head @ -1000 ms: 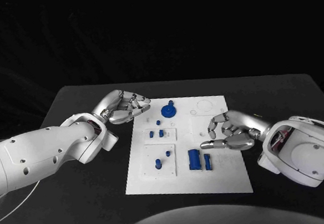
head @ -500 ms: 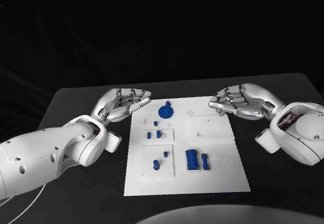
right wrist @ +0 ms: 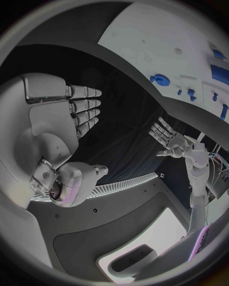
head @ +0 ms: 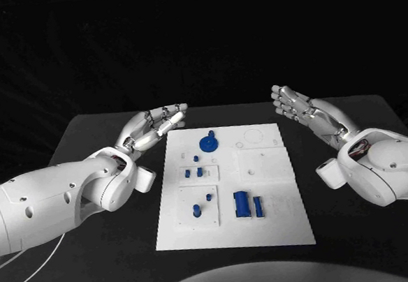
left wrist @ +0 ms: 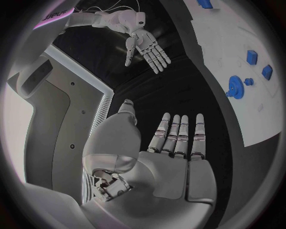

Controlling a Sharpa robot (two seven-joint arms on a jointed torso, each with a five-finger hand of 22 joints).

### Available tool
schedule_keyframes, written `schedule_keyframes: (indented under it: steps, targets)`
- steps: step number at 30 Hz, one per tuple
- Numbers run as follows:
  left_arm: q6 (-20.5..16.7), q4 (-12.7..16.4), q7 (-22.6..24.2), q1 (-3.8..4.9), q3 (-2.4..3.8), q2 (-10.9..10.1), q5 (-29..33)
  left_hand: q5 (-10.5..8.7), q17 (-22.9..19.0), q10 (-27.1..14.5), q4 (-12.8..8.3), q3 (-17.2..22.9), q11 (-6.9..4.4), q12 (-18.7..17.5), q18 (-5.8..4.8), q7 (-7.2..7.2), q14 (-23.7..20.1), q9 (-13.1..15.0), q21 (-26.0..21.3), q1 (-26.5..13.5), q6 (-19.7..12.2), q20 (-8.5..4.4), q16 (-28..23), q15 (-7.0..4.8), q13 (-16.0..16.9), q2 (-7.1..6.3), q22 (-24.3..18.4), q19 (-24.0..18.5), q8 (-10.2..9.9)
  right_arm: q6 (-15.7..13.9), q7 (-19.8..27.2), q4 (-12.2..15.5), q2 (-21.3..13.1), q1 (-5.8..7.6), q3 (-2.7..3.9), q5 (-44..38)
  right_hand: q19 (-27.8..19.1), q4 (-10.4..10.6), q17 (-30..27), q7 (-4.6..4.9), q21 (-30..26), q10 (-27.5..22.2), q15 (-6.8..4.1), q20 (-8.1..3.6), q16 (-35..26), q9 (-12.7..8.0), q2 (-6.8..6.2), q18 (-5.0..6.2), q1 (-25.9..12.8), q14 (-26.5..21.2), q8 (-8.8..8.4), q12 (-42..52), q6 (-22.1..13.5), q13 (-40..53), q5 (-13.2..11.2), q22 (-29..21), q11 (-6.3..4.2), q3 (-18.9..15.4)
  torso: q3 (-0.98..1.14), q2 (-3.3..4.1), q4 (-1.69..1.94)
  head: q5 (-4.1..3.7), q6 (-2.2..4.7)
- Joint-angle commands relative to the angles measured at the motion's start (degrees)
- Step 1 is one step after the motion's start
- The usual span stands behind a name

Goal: Assemble the parts on the task board

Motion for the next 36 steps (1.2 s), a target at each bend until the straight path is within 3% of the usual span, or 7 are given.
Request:
schedule_keyframes:
  steps: [1,9,15,16,18,22,36]
  targets:
    - [-5.63,0.54,-0.67,-0.90,1.41,1.15,4.19,-3.46,-4.30,-6.26,-3.91,2.75,-2.86,-6.20,-2.99,-3.09,-6.82,-3.09,-3.08,-17.32,-10.42,-3.58,-3.78,-1.55,-4.52,-0.96,-8.45,-7.06,-1.39,-2.10,2.50,-1.37,1.45,-0.83,1.03,5.40,-3.09,-0.57,-0.12,0.00,-0.20,-6.72,-0.10,-0.32,-0.17,-2.00,0.01,-0.34,-4.68,-3.32,-0.29,-0.52,-6.68,-0.53,-0.19,-6.20,-0.14,0.05,0.13,-0.40,-0.14,-0.65,2.29]
    - [-17.62,1.64,-2.57,-4.36,7.41,4.87,13.20,-5.33,-6.63,-9.62,-6.02,4.24,-2.86,-9.56,-3.62,-3.09,-10.47,-4.75,-3.08,-26.69,-16.05,-5.53,-5.85,-1.55,-6.96,-0.96,-13.02,-10.83,-1.39,-6.56,7.90,-6.48,7.26,-4.14,5.71,18.46,-7.33,-0.57,-0.12,0.00,-0.20,-6.72,-0.10,-0.32,-0.17,-2.00,0.01,-0.34,-11.14,-7.89,-0.29,-0.52,-6.68,-0.53,-0.19,-6.20,-0.14,0.05,0.49,-1.37,-0.47,-2.47,8.74]
    - [-23.66,2.20,-3.53,-6.11,10.44,6.75,17.74,-6.52,-8.10,-11.73,-7.46,8.28,-2.86,-11.68,-4.25,-3.09,-12.82,-9.44,-3.08,-32.64,-19.60,-6.83,-7.14,-1.55,-8.50,-0.96,-15.91,-13.16,-1.39,-9.70,11.70,-10.07,11.34,-6.47,9.01,27.65,-7.33,-0.57,-0.12,0.00,-0.20,-6.72,-0.10,-0.32,-0.17,-2.00,0.01,-0.34,-11.14,-7.89,-0.29,-0.52,-6.68,-0.53,-0.19,-6.20,-0.14,0.05,0.71,-1.97,-0.67,-3.61,12.75]
    - [-24.17,2.24,-3.61,-6.25,10.69,6.91,18.12,-10.58,-8.31,-12.02,-7.70,8.28,-2.86,-11.99,-8.28,-3.09,-13.16,-9.44,-3.08,-33.48,-20.14,-10.92,-7.28,-1.55,-8.72,-0.96,-16.32,-13.55,-1.39,-10.04,12.11,-10.46,11.78,-6.72,9.36,28.64,-7.33,-0.57,-0.12,0.00,-0.20,-6.72,-0.10,-0.32,-0.17,-2.00,0.01,-0.34,-11.14,-7.89,-0.29,-0.52,-6.68,-0.53,-0.19,-6.20,-0.14,0.05,0.73,-2.03,-0.70,-3.72,13.16]
    - [-24.83,2.31,-3.71,-6.44,11.02,7.11,18.62,-10.58,-8.69,-12.62,-12.06,8.28,-2.86,-12.51,-8.28,-3.09,-13.75,-9.44,-3.08,-35.01,-21.06,-10.92,-11.57,-1.55,-9.12,-0.96,-17.07,-14.19,-1.39,-10.60,12.78,-11.09,12.50,-7.13,9.95,30.26,-7.33,-0.57,-0.12,0.00,-0.20,-6.72,-0.10,-0.32,-0.17,-2.00,0.01,-0.34,-11.14,-7.89,-0.29,-0.52,-6.68,-0.53,-0.19,-6.20,-0.14,0.05,0.77,-2.12,-0.73,-3.90,13.79]
    - [-25.04,2.32,-3.75,-6.50,11.13,7.18,18.78,-10.58,-13.14,-13.54,-12.06,8.28,-2.86,-13.46,-8.28,-3.09,-14.78,-9.44,-3.08,-37.62,-22.65,-10.92,-11.57,-1.55,-13.78,-0.96,-18.35,-15.38,-1.39,-11.25,13.58,-11.85,13.36,-7.62,10.64,32.19,-7.33,-0.57,-0.12,0.00,-0.20,-6.72,-0.10,-0.32,-0.17,-2.00,0.01,-0.34,-11.14,-7.89,-0.29,-0.52,-6.68,-0.53,-0.19,-6.20,-0.14,0.05,0.80,-2.21,-0.76,-4.07,14.39]
    - [-25.04,2.32,-3.75,-6.50,11.13,7.18,18.78,-10.58,-13.14,-19.04,-12.06,8.28,-2.86,-18.96,-8.28,-3.09,-20.77,-9.44,-3.08,-44.35,-26.63,-10.92,-11.57,-1.55,-13.78,-0.96,-21.63,-21.50,-1.39,-11.33,13.67,-11.93,13.46,-7.67,10.72,32.41,-7.33,-0.57,-0.12,0.00,-0.20,-6.72,-0.10,-0.32,-0.17,-2.00,0.01,-0.34,-11.14,-7.89,-0.29,-0.52,-6.68,-0.53,-0.19,-6.20,-0.14,0.05,0.80,-2.21,-0.76,-4.07,14.39]
